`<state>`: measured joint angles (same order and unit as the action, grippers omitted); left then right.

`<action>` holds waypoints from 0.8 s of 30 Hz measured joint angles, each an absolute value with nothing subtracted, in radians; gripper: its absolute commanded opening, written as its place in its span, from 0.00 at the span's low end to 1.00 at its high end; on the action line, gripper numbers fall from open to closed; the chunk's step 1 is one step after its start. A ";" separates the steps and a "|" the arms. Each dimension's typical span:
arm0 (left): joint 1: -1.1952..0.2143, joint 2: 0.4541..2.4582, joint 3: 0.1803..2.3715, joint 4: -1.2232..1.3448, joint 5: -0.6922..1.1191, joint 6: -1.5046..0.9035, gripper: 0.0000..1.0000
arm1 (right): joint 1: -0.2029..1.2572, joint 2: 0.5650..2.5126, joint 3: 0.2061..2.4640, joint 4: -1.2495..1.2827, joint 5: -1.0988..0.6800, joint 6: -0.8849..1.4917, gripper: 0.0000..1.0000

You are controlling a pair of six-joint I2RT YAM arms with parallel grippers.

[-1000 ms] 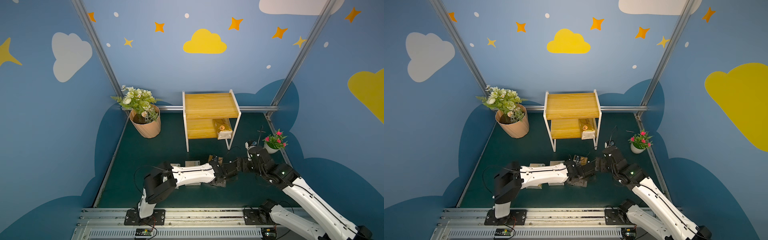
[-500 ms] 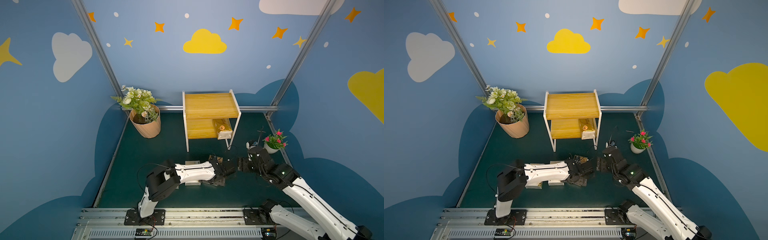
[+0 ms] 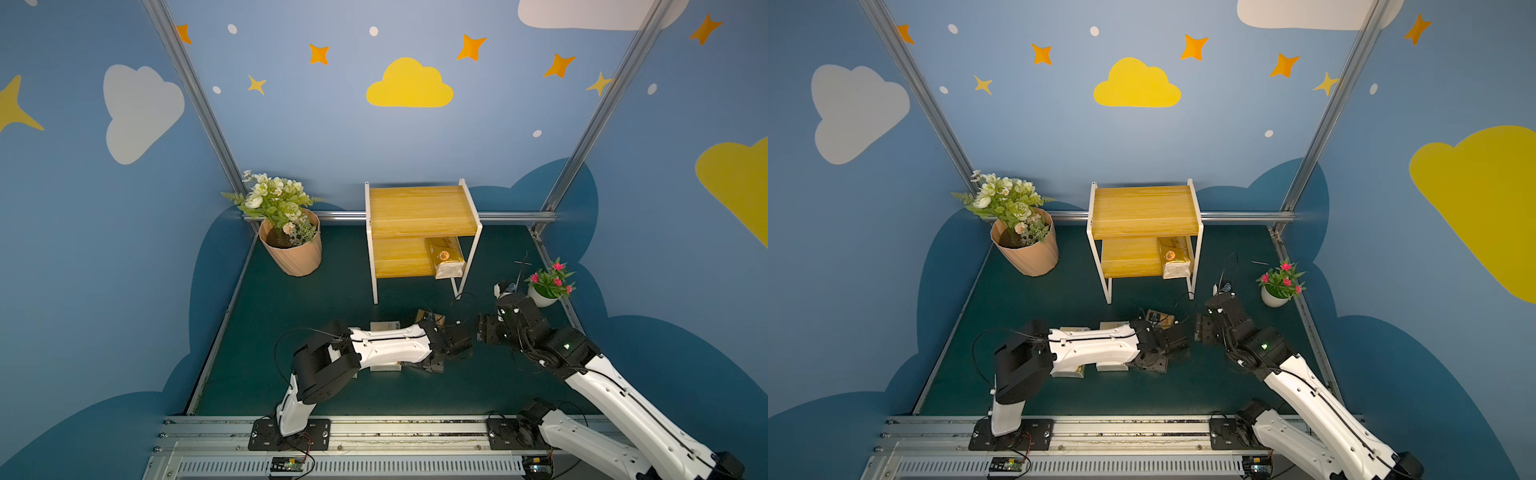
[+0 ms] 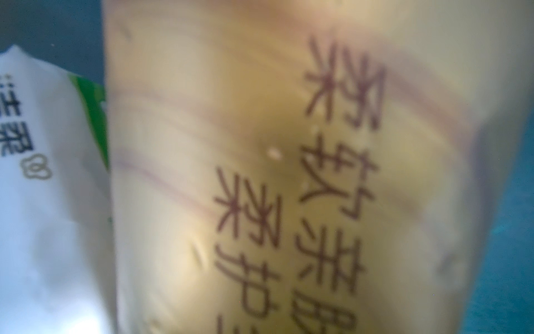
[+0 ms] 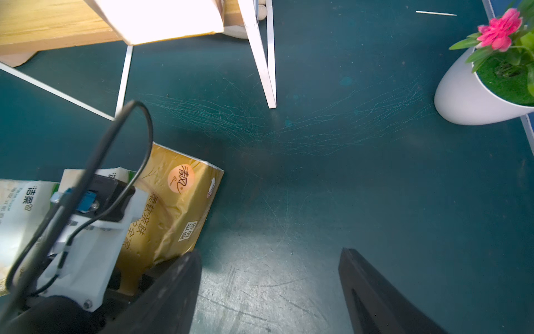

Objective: Place the tissue boxes on the shelf by color
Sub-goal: Pick up the box of tissues from the center of the board.

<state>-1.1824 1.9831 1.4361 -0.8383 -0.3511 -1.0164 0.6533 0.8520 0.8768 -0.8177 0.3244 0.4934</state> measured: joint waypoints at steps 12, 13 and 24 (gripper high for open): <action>-1.231 1.896 1.437 -0.954 -0.440 -1.052 0.49 | 0.653 0.852 0.877 -0.818 0.324 0.493 0.80; -1.233 1.884 1.438 -0.967 -0.453 -1.060 0.51 | 0.653 0.852 0.877 -0.818 0.324 0.493 0.80; -1.235 1.765 1.491 -1.099 -0.632 -1.180 0.57 | 0.653 0.849 0.905 -0.828 0.319 0.469 0.79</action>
